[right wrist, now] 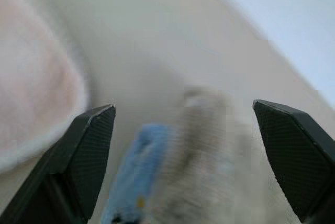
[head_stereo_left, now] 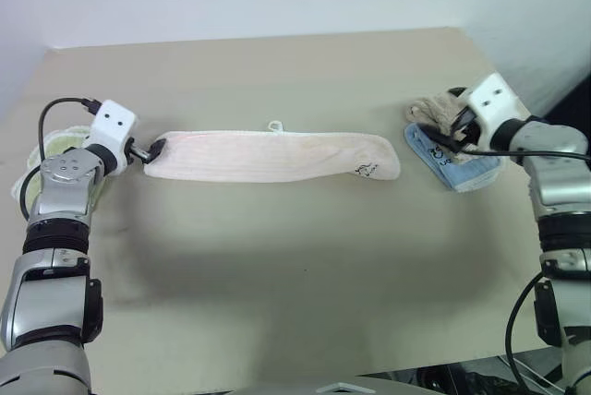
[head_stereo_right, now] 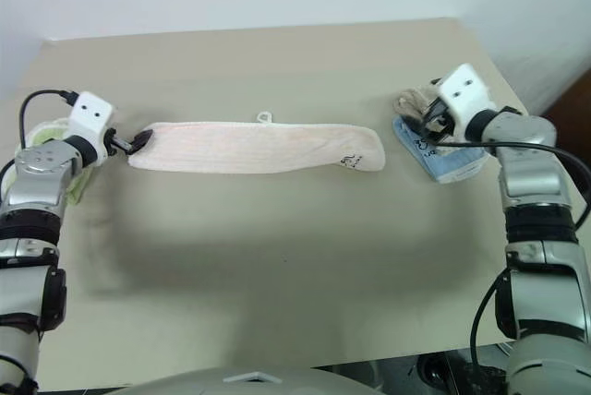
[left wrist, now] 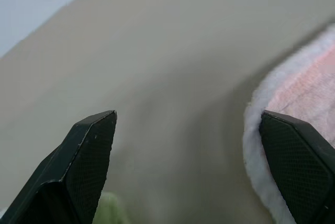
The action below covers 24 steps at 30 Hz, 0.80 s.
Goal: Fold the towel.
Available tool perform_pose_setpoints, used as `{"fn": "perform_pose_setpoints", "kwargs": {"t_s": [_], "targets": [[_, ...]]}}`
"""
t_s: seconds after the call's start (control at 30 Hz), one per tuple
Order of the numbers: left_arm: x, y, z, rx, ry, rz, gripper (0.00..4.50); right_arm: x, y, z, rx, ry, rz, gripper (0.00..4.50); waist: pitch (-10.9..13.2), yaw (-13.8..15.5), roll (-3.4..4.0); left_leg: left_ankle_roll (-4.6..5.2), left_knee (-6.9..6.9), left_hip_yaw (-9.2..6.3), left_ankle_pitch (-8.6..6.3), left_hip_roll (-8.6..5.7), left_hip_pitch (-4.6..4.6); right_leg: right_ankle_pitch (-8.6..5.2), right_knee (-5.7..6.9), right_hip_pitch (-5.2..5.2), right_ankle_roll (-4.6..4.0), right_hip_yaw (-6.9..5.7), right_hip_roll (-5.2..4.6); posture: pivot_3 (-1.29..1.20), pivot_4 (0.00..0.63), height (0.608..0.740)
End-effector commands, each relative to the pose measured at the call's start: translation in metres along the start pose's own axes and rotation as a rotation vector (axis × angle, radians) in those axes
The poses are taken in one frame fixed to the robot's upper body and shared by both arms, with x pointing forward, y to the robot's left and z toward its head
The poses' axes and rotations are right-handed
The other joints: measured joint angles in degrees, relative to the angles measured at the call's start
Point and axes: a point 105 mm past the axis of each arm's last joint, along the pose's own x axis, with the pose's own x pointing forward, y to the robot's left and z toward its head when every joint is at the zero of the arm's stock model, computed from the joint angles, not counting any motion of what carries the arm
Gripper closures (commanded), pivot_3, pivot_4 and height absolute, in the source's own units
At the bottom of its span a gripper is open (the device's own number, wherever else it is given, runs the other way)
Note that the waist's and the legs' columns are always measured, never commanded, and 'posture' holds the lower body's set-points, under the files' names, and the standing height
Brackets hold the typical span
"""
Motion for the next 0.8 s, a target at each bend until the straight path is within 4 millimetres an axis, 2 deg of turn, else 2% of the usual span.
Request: {"fn": "perform_pose_setpoints", "kwargs": {"t_s": [0.03,0.13,0.23,0.37,0.47,0.53,0.63,0.8], "targets": [[-0.010,0.001,0.029,-0.004,-0.127,-0.028,0.04,-0.020,0.026,0.011,0.200,-0.049,0.067,0.02,-0.1,0.2,-0.04,0.14,0.00,-0.03,-0.09,0.01,0.00,0.00,0.02,0.01,0.00,-0.01,-0.01,0.00,0.150,0.728],[-0.018,-0.022,0.047,-0.029,-0.227,-0.159,0.04,-0.032,0.057,0.008,0.466,-0.024,0.140,0.02,-0.1,0.1,-0.05,0.22,0.01,-0.07,-0.13,0.02,0.00,0.00,0.02,0.02,-0.01,-0.01,-0.05,0.00,0.150,0.728],[-0.023,-0.044,0.043,0.045,-0.192,-0.268,0.04,-0.038,0.090,0.010,0.656,0.017,0.212,0.02,-0.1,-0.1,-0.04,0.23,0.03,-0.05,-0.14,0.00,0.02,0.06,0.02,0.01,-0.08,0.04,-0.10,0.00,0.150,0.728],[-0.023,-0.049,0.033,0.104,-0.135,-0.278,0.04,-0.038,0.110,0.011,0.906,0.046,0.231,0.02,-0.1,-0.1,-0.06,0.18,0.02,-0.04,-0.12,0.07,0.25,0.06,0.01,0.10,-0.09,0.09,-0.01,0.00,0.150,0.728],[-0.023,-0.051,0.036,0.095,-0.153,-0.292,0.04,-0.033,0.131,0.007,1.094,0.103,0.241,0.02,-0.1,0.0,-0.04,0.13,0.01,-0.03,-0.09,0.12,0.30,0.07,0.11,0.09,-0.11,0.10,0.03,0.00,0.150,0.728],[-0.026,-0.060,0.043,0.093,-0.190,-0.346,0.04,-0.027,0.142,-0.002,1.207,0.133,0.201,0.02,-0.1,0.0,-0.02,0.12,0.01,-0.02,-0.08,0.12,0.30,0.07,0.15,0.07,-0.12,0.11,0.03,0.00,0.150,0.728],[-0.032,-0.073,0.049,0.100,-0.220,-0.418,0.04,-0.016,0.151,-0.010,1.363,0.151,0.112,0.02,-0.1,0.0,0.01,0.12,0.00,-0.01,-0.08,0.08,0.24,0.06,0.40,-0.02,-0.14,0.13,0.00,0.00,0.150,0.728],[-0.040,-0.094,0.062,0.067,-0.277,-0.510,0.04,0.002,0.147,-0.016,1.559,0.195,-0.027,0.02,-0.2,-0.1,0.03,0.12,0.00,0.03,-0.08,-0.01,0.18,0.06,0.46,-0.12,-0.14,0.18,-0.02,0.00,0.150,0.728]]}}
